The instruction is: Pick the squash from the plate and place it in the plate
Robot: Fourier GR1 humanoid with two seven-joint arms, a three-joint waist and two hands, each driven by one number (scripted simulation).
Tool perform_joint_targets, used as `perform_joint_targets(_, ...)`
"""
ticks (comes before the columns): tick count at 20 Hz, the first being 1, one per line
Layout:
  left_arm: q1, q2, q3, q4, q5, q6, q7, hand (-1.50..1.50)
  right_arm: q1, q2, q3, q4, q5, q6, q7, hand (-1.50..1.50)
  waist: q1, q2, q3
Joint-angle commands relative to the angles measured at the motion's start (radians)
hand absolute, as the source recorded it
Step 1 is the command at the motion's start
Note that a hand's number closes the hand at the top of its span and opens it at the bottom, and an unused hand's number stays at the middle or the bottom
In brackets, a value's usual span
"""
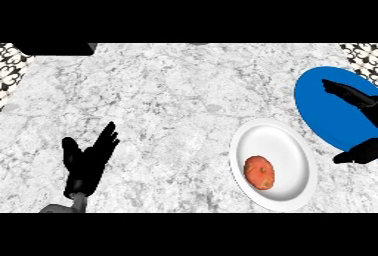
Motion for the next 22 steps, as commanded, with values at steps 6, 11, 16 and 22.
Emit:
perform_joint_targets(6, 0.053, 0.002, -0.002, -0.123, -0.013, -0.002, 0.072, 0.00, 0.056, 0.035, 0.116, -0.261, 0.148, -0.020, 0.260, -1.50, 0.000, -0.001, 0.001)
perform_joint_targets(11, 0.033, -0.040, 0.025, -0.042, -0.053, -0.007, 0.016, 0.00, 0.150, 0.137, 0.148, -0.487, 0.197, -0.066, 0.442, -1.50, -0.007, 0.000, 0.000)
perform_joint_targets(16, 0.038, -0.075, 0.038, -0.001, -0.068, -0.030, -0.011, 0.00, 0.161, 0.170, 0.198, -0.414, 0.324, -0.055, 0.428, -1.50, -0.002, 0.001, 0.001)
perform_joint_targets(22, 0.047, -0.108, 0.051, -0.034, -0.111, -0.023, 0.027, 0.00, 0.178, 0.230, 0.169, -0.474, 0.316, 0.052, 0.489, -1.50, -0.003, 0.001, 0.001)
